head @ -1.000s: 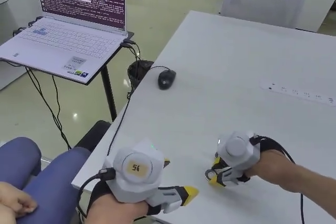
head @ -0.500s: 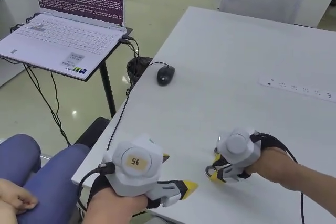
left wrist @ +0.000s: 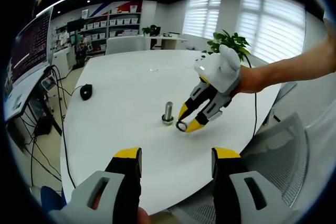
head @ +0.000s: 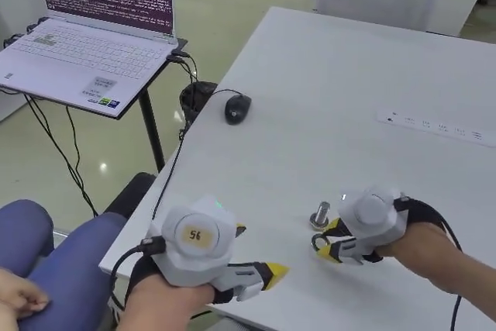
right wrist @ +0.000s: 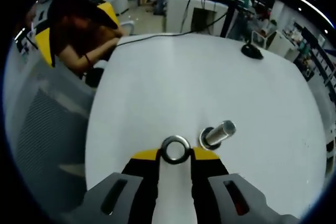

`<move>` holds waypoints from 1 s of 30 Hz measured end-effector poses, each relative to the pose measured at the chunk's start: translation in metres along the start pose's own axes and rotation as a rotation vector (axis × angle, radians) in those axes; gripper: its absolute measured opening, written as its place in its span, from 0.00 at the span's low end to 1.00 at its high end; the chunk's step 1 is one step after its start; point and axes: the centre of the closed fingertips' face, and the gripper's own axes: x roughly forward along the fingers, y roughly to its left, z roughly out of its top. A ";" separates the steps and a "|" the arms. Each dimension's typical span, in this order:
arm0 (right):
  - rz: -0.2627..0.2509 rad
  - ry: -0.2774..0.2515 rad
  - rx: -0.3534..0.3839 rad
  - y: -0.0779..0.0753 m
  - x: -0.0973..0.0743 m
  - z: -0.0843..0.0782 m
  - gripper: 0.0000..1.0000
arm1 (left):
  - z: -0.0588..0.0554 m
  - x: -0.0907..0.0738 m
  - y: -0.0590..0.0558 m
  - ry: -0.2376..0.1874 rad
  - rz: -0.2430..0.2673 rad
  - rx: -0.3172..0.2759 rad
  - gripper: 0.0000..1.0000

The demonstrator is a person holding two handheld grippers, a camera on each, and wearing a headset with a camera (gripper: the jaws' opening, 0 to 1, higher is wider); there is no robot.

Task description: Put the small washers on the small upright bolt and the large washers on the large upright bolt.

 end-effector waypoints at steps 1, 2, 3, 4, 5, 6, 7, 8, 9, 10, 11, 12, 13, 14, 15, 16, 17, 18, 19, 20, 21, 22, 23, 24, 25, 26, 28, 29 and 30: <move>-0.011 -0.006 0.010 -0.003 -0.003 0.000 0.23 | 0.000 0.000 0.000 0.000 -0.001 0.001 0.53; -0.025 -0.018 0.033 -0.006 -0.008 0.000 0.23 | 0.001 0.001 -0.001 -0.001 -0.002 0.001 0.53; -0.036 -0.028 0.047 -0.009 -0.011 0.000 0.23 | 0.001 0.001 -0.001 -0.001 -0.003 0.002 0.53; -0.054 -0.041 0.067 -0.014 -0.017 0.001 0.23 | 0.002 0.001 -0.001 -0.001 -0.004 0.003 0.53; -0.062 -0.047 0.075 -0.017 -0.020 0.001 0.23 | 0.002 0.002 -0.002 0.000 -0.007 0.006 0.53; -0.075 -0.058 0.084 -0.022 -0.024 0.002 0.23 | 0.002 0.002 -0.003 0.001 -0.008 0.008 0.53; -0.086 -0.064 0.088 -0.025 -0.027 0.003 0.23 | 0.002 0.002 -0.003 0.001 -0.009 0.010 0.53; -0.097 -0.071 0.093 -0.030 -0.031 0.005 0.23 | 0.002 0.003 -0.004 0.001 -0.010 0.010 0.53; -0.104 -0.077 0.097 -0.032 -0.034 0.007 0.23 | 0.002 0.003 -0.004 0.001 -0.012 0.009 0.53; -0.110 -0.083 0.098 -0.035 -0.036 0.010 0.23 | 0.002 0.003 -0.005 0.002 -0.013 0.010 0.53; -0.119 -0.090 0.098 -0.039 -0.039 0.013 0.23 | 0.002 0.003 -0.005 0.002 -0.013 0.011 0.53; -0.120 -0.093 0.098 -0.041 -0.040 0.015 0.23 | 0.002 0.003 -0.005 0.003 -0.014 0.011 0.53; -0.123 -0.098 0.097 -0.044 -0.040 0.019 0.23 | 0.002 0.003 -0.006 0.003 -0.015 0.011 0.53; -0.125 -0.101 0.095 -0.046 -0.040 0.021 0.23 | 0.001 0.003 -0.006 0.004 -0.015 0.011 0.53; -0.125 -0.101 0.091 -0.049 -0.038 0.023 0.23 | 0.002 0.003 -0.006 0.003 -0.015 0.012 0.53; -0.123 -0.099 0.089 -0.049 -0.037 0.025 0.23 | 0.002 0.003 -0.006 0.002 -0.015 0.012 0.53; -0.119 -0.097 0.088 -0.050 -0.036 0.026 0.23 | 0.002 0.003 -0.006 0.002 -0.015 0.012 0.53; -0.116 -0.094 0.080 -0.050 -0.033 0.028 0.23 | 0.002 0.003 -0.006 0.002 -0.014 0.012 0.53; -0.115 -0.088 0.077 -0.051 -0.031 0.028 0.23 | 0.002 0.002 -0.005 0.001 -0.012 0.011 0.53; -0.112 -0.081 0.075 -0.053 -0.029 0.029 0.23 | 0.003 0.002 -0.004 -0.001 -0.010 0.010 0.53; -0.106 -0.077 0.075 -0.053 -0.027 0.029 0.23 | 0.003 0.001 -0.004 -0.001 -0.008 0.008 0.53; -0.102 -0.075 0.073 -0.053 -0.026 0.030 0.23 | 0.002 0.001 -0.003 -0.001 -0.007 0.007 0.53; -0.100 -0.073 0.069 -0.053 -0.025 0.031 0.23 | 0.002 0.000 -0.003 0.000 -0.006 0.007 0.53; -0.094 -0.068 0.063 -0.054 -0.023 0.032 0.23 | 0.001 0.000 -0.002 0.001 -0.004 0.006 0.53; -0.092 -0.066 0.059 -0.054 -0.022 0.033 0.23 | 0.000 -0.001 -0.001 0.002 -0.003 0.006 0.53; -0.091 -0.062 0.056 -0.055 -0.021 0.034 0.23 | 0.000 -0.001 -0.001 0.002 -0.002 0.004 0.53; -0.084 -0.056 0.057 -0.055 -0.018 0.034 0.23 | -0.001 -0.001 0.000 0.003 -0.001 0.002 0.53; -0.080 -0.050 0.055 -0.055 -0.017 0.034 0.23 | -0.002 -0.001 0.000 0.004 0.000 0.002 0.53; -0.079 -0.046 0.051 -0.055 -0.015 0.034 0.23 | -0.002 -0.001 0.000 0.004 -0.001 0.001 0.53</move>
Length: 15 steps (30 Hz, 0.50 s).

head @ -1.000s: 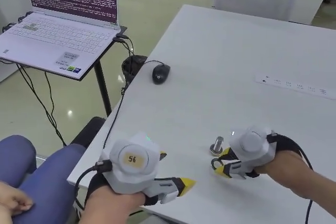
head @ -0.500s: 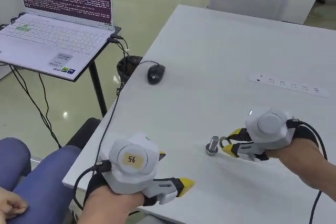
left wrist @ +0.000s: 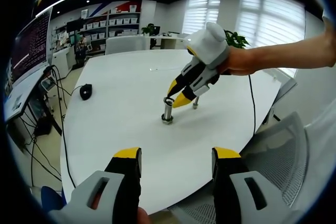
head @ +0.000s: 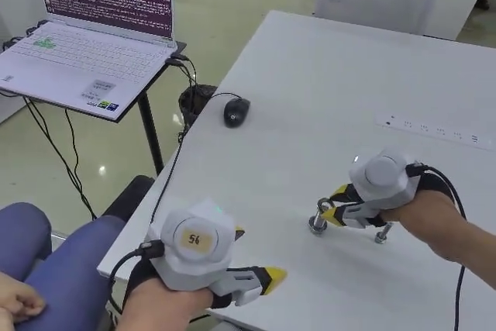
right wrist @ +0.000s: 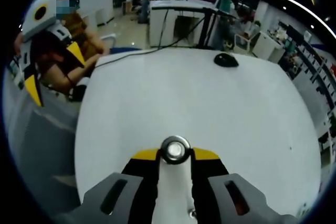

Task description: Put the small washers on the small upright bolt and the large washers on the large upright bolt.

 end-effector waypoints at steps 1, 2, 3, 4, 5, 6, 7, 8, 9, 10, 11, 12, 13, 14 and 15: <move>0.004 0.010 -0.005 0.001 0.002 -0.001 0.23 | 0.000 0.000 -0.001 0.000 -0.002 0.000 0.53; 0.007 0.016 -0.007 0.002 0.002 -0.002 0.23 | 0.001 0.000 -0.001 0.000 -0.003 0.002 0.53; 0.010 0.021 -0.011 0.003 0.004 -0.002 0.23 | 0.001 0.001 -0.002 0.000 -0.004 0.003 0.53; 0.009 0.023 -0.013 0.003 0.004 -0.003 0.23 | 0.001 0.001 -0.002 0.000 -0.005 0.003 0.53; 0.009 0.029 -0.016 0.003 0.005 -0.003 0.23 | 0.001 0.001 -0.002 0.001 -0.006 0.003 0.53; 0.009 0.032 -0.013 0.002 0.006 -0.004 0.23 | 0.001 0.002 -0.002 0.001 -0.006 0.003 0.53; 0.011 0.034 -0.009 0.001 0.007 -0.004 0.23 | 0.001 0.002 -0.002 0.002 -0.007 0.005 0.53; 0.013 0.040 -0.004 0.001 0.008 -0.005 0.23 | 0.001 0.002 -0.003 0.003 -0.009 0.006 0.53; 0.015 0.045 -0.005 0.001 0.010 -0.006 0.23 | 0.002 0.002 -0.003 0.003 -0.010 0.006 0.53; 0.017 0.058 -0.003 0.002 0.011 -0.008 0.23 | 0.002 0.002 -0.003 0.004 -0.011 0.007 0.53; 0.016 0.060 -0.001 0.002 0.012 -0.008 0.23 | 0.001 0.003 -0.003 0.005 -0.011 0.008 0.53; 0.017 0.060 -0.002 0.002 0.013 -0.008 0.23 | 0.001 0.003 -0.003 0.006 -0.011 0.008 0.53; 0.020 0.067 -0.001 0.003 0.014 -0.009 0.23 | 0.001 0.003 -0.003 0.005 -0.011 0.008 0.53; 0.022 0.073 0.001 0.002 0.016 -0.010 0.23 | 0.002 0.003 -0.003 0.004 -0.012 0.007 0.53; 0.022 0.077 0.001 0.002 0.017 -0.011 0.23 | 0.002 0.003 -0.003 0.005 -0.012 0.005 0.53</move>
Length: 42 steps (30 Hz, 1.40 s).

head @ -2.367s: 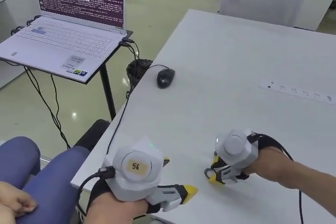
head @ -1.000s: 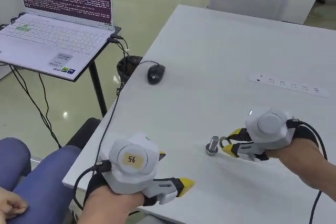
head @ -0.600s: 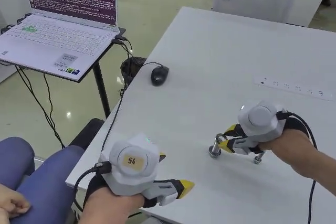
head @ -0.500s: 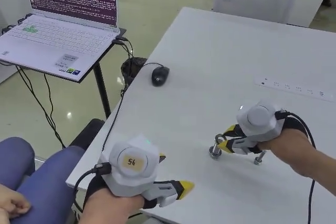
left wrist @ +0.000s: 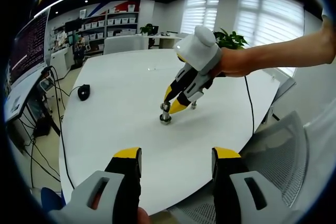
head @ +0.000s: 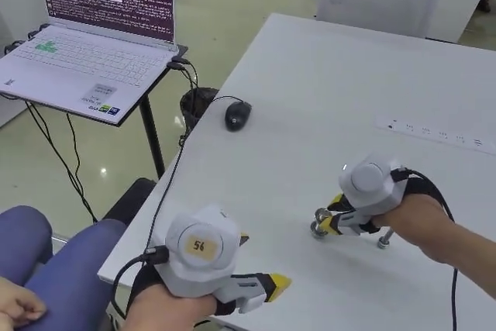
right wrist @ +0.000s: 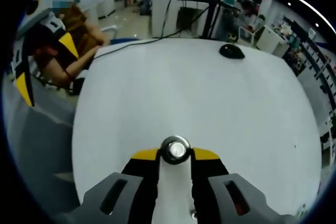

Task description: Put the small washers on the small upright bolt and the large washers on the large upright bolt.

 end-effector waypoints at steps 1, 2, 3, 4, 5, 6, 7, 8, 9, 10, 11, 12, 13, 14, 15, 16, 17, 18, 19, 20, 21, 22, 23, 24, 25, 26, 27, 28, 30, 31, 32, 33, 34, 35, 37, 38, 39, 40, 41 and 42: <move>0.005 0.010 0.005 0.001 0.002 -0.002 0.23 | 0.000 0.000 0.000 0.001 0.000 0.001 0.53; 0.004 0.013 0.005 0.000 0.004 -0.003 0.23 | 0.000 0.000 0.000 0.002 0.000 0.001 0.53; 0.007 0.021 0.008 0.000 0.006 -0.004 0.23 | 0.000 0.001 -0.001 0.002 -0.001 0.001 0.53; 0.007 0.033 0.018 0.000 0.008 -0.006 0.23 | -0.001 0.001 -0.001 0.003 -0.003 0.001 0.53; 0.010 0.046 0.025 0.000 0.010 -0.009 0.23 | -0.001 0.001 -0.002 0.005 -0.004 0.002 0.53; 0.010 0.042 0.019 -0.001 0.013 -0.008 0.23 | -0.001 0.002 -0.002 0.006 -0.004 0.004 0.53; 0.010 0.047 0.019 -0.001 0.014 -0.009 0.23 | -0.001 0.002 -0.002 0.006 -0.005 0.005 0.53; 0.013 0.052 0.022 -0.002 0.017 -0.010 0.23 | -0.001 0.002 -0.002 0.006 -0.005 0.004 0.53; 0.015 0.056 0.028 -0.001 0.018 -0.012 0.23 | -0.001 0.003 -0.002 0.006 -0.006 0.003 0.53; 0.016 0.064 0.035 -0.001 0.021 -0.013 0.23 | -0.002 0.003 -0.002 0.008 -0.007 0.003 0.53; 0.018 0.061 0.036 0.000 0.022 -0.013 0.23 | -0.002 0.003 -0.002 0.011 -0.005 0.006 0.53; 0.017 0.067 0.043 0.000 0.023 -0.016 0.23 | -0.002 0.003 -0.001 0.011 -0.004 0.007 0.53; 0.014 0.064 0.047 0.001 0.024 -0.016 0.23 | -0.001 0.002 -0.001 0.008 -0.003 0.003 0.53; 0.011 0.070 0.050 0.000 0.026 -0.017 0.23 | -0.001 0.002 0.000 0.007 -0.002 0.002 0.53; 0.011 0.075 0.052 0.002 0.027 -0.019 0.23 | -0.001 0.001 0.000 0.006 0.001 0.001 0.53; 0.008 0.077 0.051 0.002 0.028 -0.020 0.23 | -0.001 0.001 0.001 0.006 0.003 0.001 0.53; 0.008 0.083 0.050 0.003 0.029 -0.021 0.24 | -0.001 0.001 0.002 0.005 0.005 -0.001 0.53; 0.007 0.082 0.053 0.003 0.029 -0.021 0.24 | -0.002 0.001 0.003 0.004 0.007 -0.002 0.53; 0.006 0.077 0.061 0.004 0.029 -0.021 0.24 | -0.002 0.000 0.003 0.003 0.008 -0.002 0.53; 0.000 0.072 0.070 0.003 0.029 -0.021 0.24 | -0.002 0.000 0.004 0.003 0.009 -0.003 0.53; -0.005 0.072 0.075 0.003 0.028 -0.021 0.24 | -0.003 0.000 0.004 0.004 0.010 -0.003 0.53; -0.008 0.074 0.078 0.004 0.029 -0.023 0.24 | -0.003 0.001 0.004 0.005 0.011 -0.002 0.53; -0.015 0.070 0.077 0.003 0.028 -0.023 0.24 | -0.004 0.001 0.004 0.006 0.011 -0.002 0.53; -0.015 0.073 0.081 0.004 0.027 -0.025 0.24 | -0.004 0.001 0.004 0.006 0.011 -0.002 0.53; -0.022 0.073 0.088 0.004 0.025 -0.028 0.24 | -0.003 0.001 0.004 0.005 0.011 -0.001 0.53; -0.028 0.072 0.096 0.004 0.024 -0.029 0.24 | -0.003 0.001 0.004 0.003 0.011 -0.001 0.53; -0.031 0.068 0.112 0.005 0.022 -0.031 0.23 | -0.003 0.002 0.004 0.002 0.011 -0.001 0.53; -0.031 0.056 0.134 0.008 0.020 -0.033 0.23 | -0.003 0.003 0.004 0.001 0.010 0.000 0.53; -0.031 0.040 0.155 0.012 0.015 -0.037 0.24 | -0.003 0.004 0.003 0.000 0.008 0.002 0.53; -0.035 0.033 0.166 0.014 0.013 -0.039 0.24 | -0.003 0.005 0.003 0.000 0.007 0.003 0.53; -0.033 0.025 0.184 0.019 0.009 -0.043 0.24 | -0.003 0.006 0.002 0.000 0.005 0.002 0.53; -0.032 0.021 0.205 0.022 0.008 -0.046 0.25 | -0.003 0.007 0.003 0.000 0.004 0.002 0.53; -0.039 0.015 0.233 0.027 0.005 -0.051 0.27 | -0.003 0.008 0.003 -0.001 0.004 0.001 0.53; -0.039 0.013 0.241 0.031 0.002 -0.055 0.29 | -0.003 0.010 0.003 0.000 0.002 -0.001 0.53; -0.038 0.007 0.267 0.043 -0.003 -0.066 0.31 | -0.005 0.013 0.003 0.006 -0.002 0.002 0.53; -0.040 0.002 0.276 0.047 -0.005 -0.070 0.31 | -0.005 0.013 0.003 0.008 -0.003 0.005 0.53; -0.037 -0.002 0.296 0.055 -0.008 -0.077 0.31 | -0.005 0.014 0.003 0.008 -0.006 0.007 0.53; -0.043 -0.009 0.314 0.060 -0.011 -0.081 0.31 | -0.005 0.015 0.003 0.008 -0.009 0.007 0.53; -0.051 -0.020 0.325 0.065 -0.014 -0.084 0.31 | -0.005 0.016 0.002 0.009 -0.013 0.008 0.53; -0.053 -0.028 0.336 0.073 -0.019 -0.091 0.32 | -0.006 0.018 0.003 0.012 -0.015 0.008 0.53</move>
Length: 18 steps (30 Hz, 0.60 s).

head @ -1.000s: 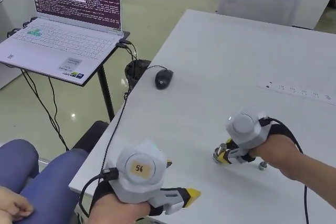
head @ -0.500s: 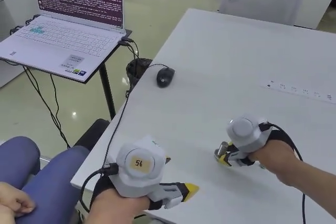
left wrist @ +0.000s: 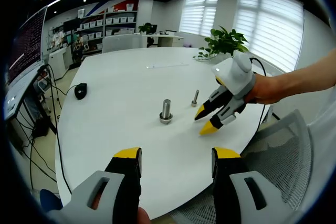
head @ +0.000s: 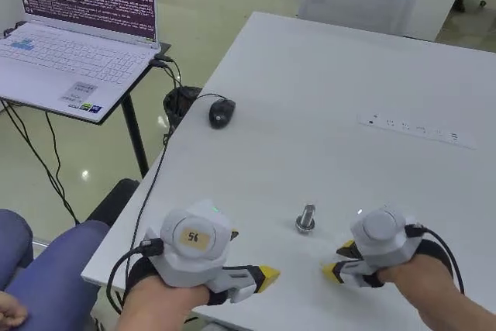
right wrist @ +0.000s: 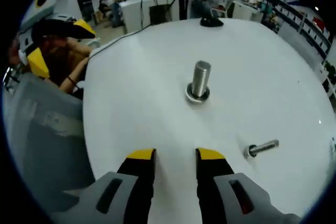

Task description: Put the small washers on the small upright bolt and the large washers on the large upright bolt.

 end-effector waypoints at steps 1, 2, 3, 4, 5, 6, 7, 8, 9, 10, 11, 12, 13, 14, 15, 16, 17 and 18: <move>-0.001 0.001 0.011 0.002 -0.003 -0.007 0.32 | -0.001 0.002 0.000 0.006 -0.004 0.002 0.53; -0.009 0.004 0.026 0.005 -0.007 -0.018 0.32 | -0.002 0.003 0.000 0.009 -0.006 0.003 0.53; -0.016 0.005 0.036 0.006 -0.011 -0.025 0.33 | -0.002 0.005 -0.001 0.013 -0.010 0.006 0.53; -0.018 0.008 0.059 0.007 -0.016 -0.035 0.34 | -0.002 0.005 -0.001 0.014 -0.011 0.006 0.53; -0.021 0.006 0.072 0.008 -0.019 -0.041 0.34 | -0.003 0.007 -0.001 0.015 -0.015 0.007 0.53; -0.031 0.003 0.088 0.007 -0.022 -0.046 0.35 | -0.003 0.008 -0.002 0.016 -0.018 0.008 0.53; -0.047 0.003 0.111 0.004 -0.028 -0.055 0.36 | -0.003 0.010 -0.002 0.019 -0.022 0.010 0.53; -0.057 0.004 0.131 0.003 -0.031 -0.060 0.36 | -0.003 0.011 -0.002 0.020 -0.025 0.011 0.53; -0.075 -0.001 0.163 -0.001 -0.037 -0.068 0.37 | -0.003 0.012 -0.003 0.024 -0.030 0.014 0.53; -0.090 -0.010 0.186 -0.003 -0.040 -0.072 0.38 | -0.003 0.013 -0.003 0.026 -0.032 0.016 0.53; -0.102 -0.022 0.210 -0.005 -0.044 -0.074 0.39 | -0.003 0.014 -0.003 0.030 -0.037 0.019 0.53; -0.115 -0.038 0.246 -0.008 -0.049 -0.079 0.40 | -0.004 0.015 -0.003 0.033 -0.040 0.019 0.54; -0.127 -0.050 0.270 -0.011 -0.053 -0.081 0.40 | -0.004 0.016 -0.003 0.036 -0.043 0.021 0.54; -0.144 -0.064 0.297 -0.015 -0.057 -0.083 0.41 | -0.004 0.016 -0.003 0.039 -0.046 0.026 0.54; -0.170 -0.090 0.347 -0.020 -0.062 -0.084 0.40 | -0.004 0.016 -0.003 0.040 -0.047 0.028 0.54; -0.182 -0.109 0.375 -0.023 -0.066 -0.085 0.40 | -0.004 0.017 -0.003 0.042 -0.049 0.031 0.54; -0.195 -0.143 0.405 -0.026 -0.072 -0.084 0.41 | -0.004 0.018 -0.003 0.042 -0.050 0.031 0.54; -0.209 -0.162 0.422 -0.028 -0.075 -0.083 0.42 | -0.003 0.018 -0.003 0.042 -0.052 0.032 0.54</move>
